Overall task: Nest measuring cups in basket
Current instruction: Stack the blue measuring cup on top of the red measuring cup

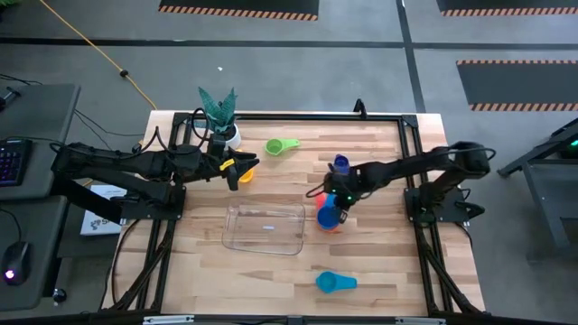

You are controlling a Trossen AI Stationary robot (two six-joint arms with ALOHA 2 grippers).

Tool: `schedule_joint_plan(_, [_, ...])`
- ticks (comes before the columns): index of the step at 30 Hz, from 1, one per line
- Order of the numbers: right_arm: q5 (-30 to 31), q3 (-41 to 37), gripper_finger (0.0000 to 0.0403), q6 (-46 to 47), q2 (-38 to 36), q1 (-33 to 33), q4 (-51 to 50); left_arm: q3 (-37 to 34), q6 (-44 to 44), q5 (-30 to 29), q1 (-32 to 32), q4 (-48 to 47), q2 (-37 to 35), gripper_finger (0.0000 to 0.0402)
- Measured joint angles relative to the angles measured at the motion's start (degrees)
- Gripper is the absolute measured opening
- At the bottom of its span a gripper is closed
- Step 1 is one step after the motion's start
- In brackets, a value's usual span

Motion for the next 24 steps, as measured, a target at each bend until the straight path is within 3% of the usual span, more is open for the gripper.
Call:
schedule_joint_plan(9, [2.99, 9.04, 0.0, -8.03, 3.33, -1.68, -8.55, 0.02, -0.07, -0.13, -0.01, -0.81, 0.01, 0.0122])
schedule_joint_plan(12, [2.36, 9.52, 0.0, -9.73, 2.63, -2.26, -10.06, 0.08, -3.69, -0.9, 0.16, -2.71, 2.38, 0.0119])
schedule_joint_plan(19, [1.6, 7.18, 0.0, -10.24, -1.82, -2.32, -11.74, 6.91, -3.81, 16.66, 3.47, -8.25, 17.29, 0.0058])
schedule_joint_plan(22, [1.47, 6.06, 0.0, -8.86, -4.08, -2.17, -11.61, 12.64, 0.67, 21.73, 4.39, -11.54, 25.63, 0.0014])
schedule_joint_plan(24, [1.45, 5.32, 0.0, -7.67, -5.64, -2.15, -11.92, 16.73, 3.28, 24.05, 4.68, -12.53, 31.07, 0.0006])
